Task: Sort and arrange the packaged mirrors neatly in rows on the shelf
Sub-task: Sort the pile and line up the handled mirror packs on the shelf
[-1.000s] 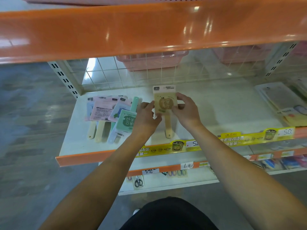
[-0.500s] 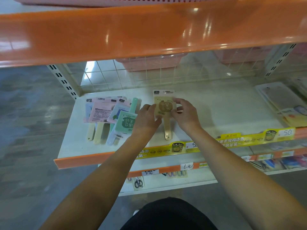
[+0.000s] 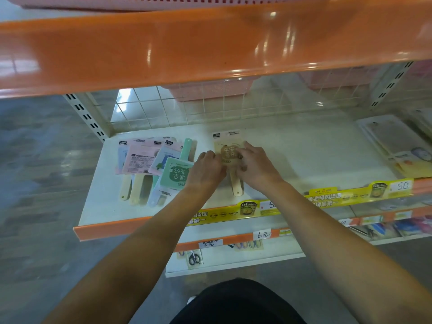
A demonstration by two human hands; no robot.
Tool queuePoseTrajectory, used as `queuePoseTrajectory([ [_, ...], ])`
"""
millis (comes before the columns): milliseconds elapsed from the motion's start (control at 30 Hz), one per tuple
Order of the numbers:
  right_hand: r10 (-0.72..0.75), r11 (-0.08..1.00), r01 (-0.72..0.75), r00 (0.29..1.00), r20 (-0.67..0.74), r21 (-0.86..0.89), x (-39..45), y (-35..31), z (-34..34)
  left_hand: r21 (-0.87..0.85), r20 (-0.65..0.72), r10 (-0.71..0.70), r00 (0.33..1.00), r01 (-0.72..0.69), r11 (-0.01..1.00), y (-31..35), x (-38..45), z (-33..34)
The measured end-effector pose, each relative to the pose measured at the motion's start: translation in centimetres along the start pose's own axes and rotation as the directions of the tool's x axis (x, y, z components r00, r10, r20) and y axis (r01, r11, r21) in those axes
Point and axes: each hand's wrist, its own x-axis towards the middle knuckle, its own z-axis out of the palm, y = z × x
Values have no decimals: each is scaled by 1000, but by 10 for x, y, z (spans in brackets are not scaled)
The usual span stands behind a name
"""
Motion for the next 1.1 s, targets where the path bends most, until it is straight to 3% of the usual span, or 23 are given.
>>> queuePoseTrajectory([
  [300,40,998,-42,998,-50,-41,2,4,8,19,30,-25,999,24,1000,0,-2,-1],
  [500,-39,982,81,970,-239,169,1,-35,16,92,-83,-129,988,136,986,-26,-23,-16],
  [633,-91,961,154,960,-266,230,3,-60,30,57,-108,-257,960,264,963,-51,-43,-27],
  [1100,-97,958,163,959,-267,238,-7,-81,31,118,-82,-307,948,315,942,-63,-56,-28],
])
